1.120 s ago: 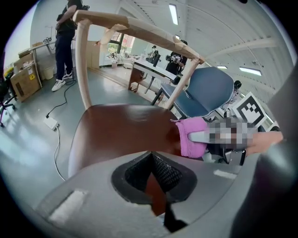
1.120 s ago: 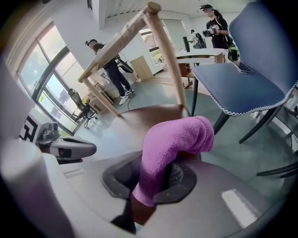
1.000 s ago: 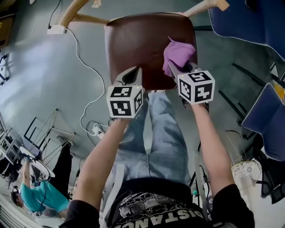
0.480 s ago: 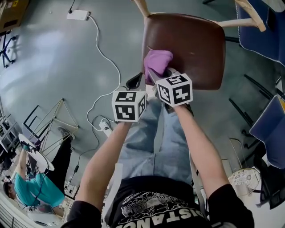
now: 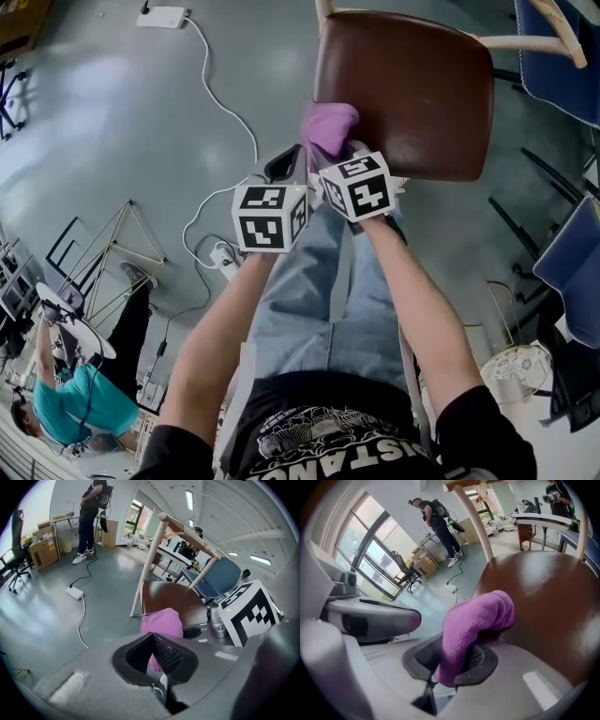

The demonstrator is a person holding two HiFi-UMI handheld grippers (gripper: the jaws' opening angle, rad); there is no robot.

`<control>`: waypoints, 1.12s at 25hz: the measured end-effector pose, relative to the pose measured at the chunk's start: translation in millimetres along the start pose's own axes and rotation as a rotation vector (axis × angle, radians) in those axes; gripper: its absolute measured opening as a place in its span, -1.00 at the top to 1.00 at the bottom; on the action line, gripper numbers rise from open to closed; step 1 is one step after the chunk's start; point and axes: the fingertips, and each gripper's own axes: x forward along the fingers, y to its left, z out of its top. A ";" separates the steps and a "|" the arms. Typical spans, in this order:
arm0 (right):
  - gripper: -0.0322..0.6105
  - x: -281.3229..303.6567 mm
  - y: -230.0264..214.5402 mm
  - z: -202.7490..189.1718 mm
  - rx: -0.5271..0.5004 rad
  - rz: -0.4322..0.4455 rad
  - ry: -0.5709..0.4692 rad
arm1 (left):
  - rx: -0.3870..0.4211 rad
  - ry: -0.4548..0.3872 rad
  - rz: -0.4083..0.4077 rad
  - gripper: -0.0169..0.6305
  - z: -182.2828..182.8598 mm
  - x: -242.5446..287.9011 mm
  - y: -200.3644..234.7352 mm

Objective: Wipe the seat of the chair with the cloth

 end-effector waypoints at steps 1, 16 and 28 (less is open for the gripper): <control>0.69 -2.4 -3.0 -0.6 0.009 -0.002 -0.003 | 0.001 0.000 -0.004 0.96 0.7 2.2 -2.1; 0.69 -72.3 -84.9 -18.1 0.029 -0.046 -0.019 | -0.001 -0.015 -0.041 0.96 3.6 37.0 -87.7; 0.69 -142.8 -162.7 -58.1 0.068 -0.090 -0.029 | 0.008 -0.009 -0.065 0.96 -8.5 70.6 -176.2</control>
